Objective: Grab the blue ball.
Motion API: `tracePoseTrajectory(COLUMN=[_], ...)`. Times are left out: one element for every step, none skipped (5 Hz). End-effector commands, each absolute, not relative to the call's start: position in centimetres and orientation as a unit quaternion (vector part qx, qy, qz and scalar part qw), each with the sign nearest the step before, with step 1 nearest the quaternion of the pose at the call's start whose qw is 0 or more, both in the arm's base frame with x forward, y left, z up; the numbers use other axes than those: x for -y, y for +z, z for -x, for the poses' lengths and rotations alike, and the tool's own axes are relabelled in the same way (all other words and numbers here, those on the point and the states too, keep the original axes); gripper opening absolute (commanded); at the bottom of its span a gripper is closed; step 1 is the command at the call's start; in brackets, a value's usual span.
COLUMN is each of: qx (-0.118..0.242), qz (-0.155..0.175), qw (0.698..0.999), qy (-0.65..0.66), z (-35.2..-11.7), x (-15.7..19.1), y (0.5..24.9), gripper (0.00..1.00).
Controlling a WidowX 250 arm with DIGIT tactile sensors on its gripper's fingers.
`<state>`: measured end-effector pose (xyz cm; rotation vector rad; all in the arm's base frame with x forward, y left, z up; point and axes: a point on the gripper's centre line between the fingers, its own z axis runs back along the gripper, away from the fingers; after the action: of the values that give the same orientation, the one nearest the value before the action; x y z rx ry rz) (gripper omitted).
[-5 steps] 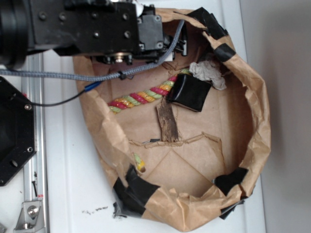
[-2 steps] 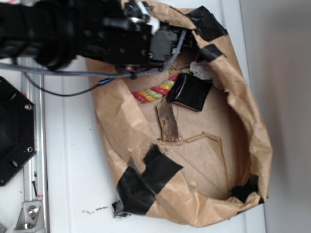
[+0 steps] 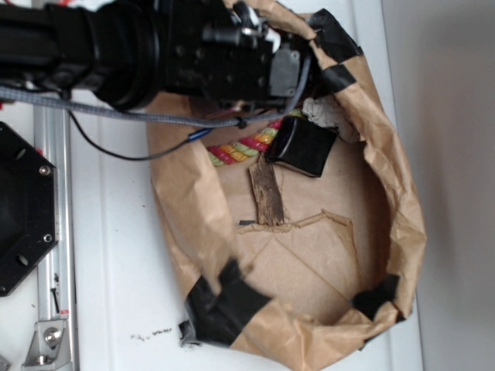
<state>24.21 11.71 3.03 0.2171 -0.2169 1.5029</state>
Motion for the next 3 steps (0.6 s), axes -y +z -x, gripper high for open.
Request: tracePoseTrajectory(qx=[0.106,0.106,0.081], qz=[0.078,0.140,0.150], qw=[0.833,0.887,0.934], qy=[0.537,0.428,0.315], z=[-25.6,-26.7,-26.8], x=[-8.7,-7.4,-6.5], y=[11.8,12.9,12.2], gripper=[0.00,0.00,0.00])
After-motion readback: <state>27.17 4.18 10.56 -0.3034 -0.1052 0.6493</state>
